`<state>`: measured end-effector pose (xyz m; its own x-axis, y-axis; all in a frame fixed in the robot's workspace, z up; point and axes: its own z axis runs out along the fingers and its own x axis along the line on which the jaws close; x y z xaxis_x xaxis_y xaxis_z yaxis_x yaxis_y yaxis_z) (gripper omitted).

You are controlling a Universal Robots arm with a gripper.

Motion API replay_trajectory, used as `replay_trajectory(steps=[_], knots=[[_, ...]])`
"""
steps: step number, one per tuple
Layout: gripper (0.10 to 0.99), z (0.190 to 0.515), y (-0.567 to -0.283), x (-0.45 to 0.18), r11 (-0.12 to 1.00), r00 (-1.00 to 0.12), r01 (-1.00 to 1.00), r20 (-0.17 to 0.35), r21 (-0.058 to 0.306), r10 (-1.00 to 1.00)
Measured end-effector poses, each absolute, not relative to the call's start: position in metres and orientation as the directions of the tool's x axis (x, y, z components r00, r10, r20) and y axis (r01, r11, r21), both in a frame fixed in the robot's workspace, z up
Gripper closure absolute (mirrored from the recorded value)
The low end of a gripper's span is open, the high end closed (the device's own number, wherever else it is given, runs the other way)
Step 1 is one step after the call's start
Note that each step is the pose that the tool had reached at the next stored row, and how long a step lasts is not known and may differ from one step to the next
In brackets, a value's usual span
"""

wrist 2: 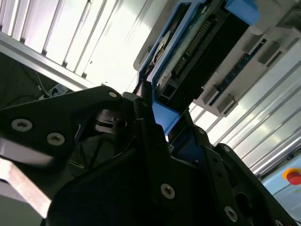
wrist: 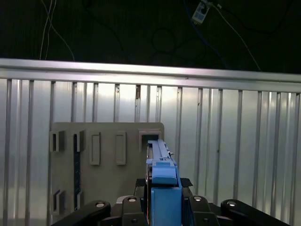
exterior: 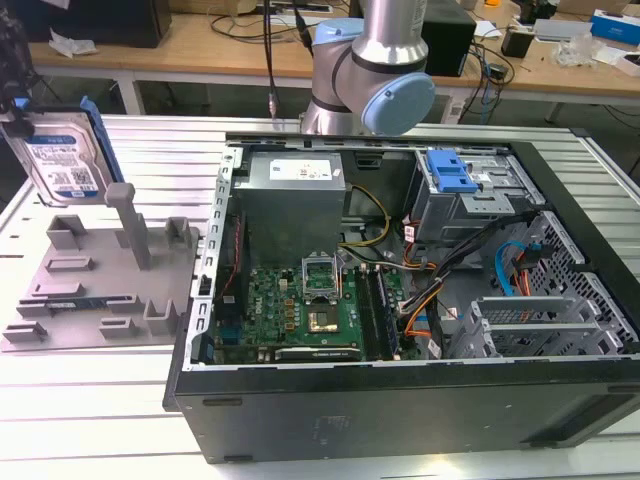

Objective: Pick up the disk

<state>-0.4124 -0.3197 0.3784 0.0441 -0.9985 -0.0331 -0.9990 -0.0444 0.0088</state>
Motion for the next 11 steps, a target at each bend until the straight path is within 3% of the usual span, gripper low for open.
replay_trajectory(steps=[11], knots=[[0.718,0.427,-0.32,-0.412,-0.045,0.044,-0.999,-0.052,0.008,-0.998]])
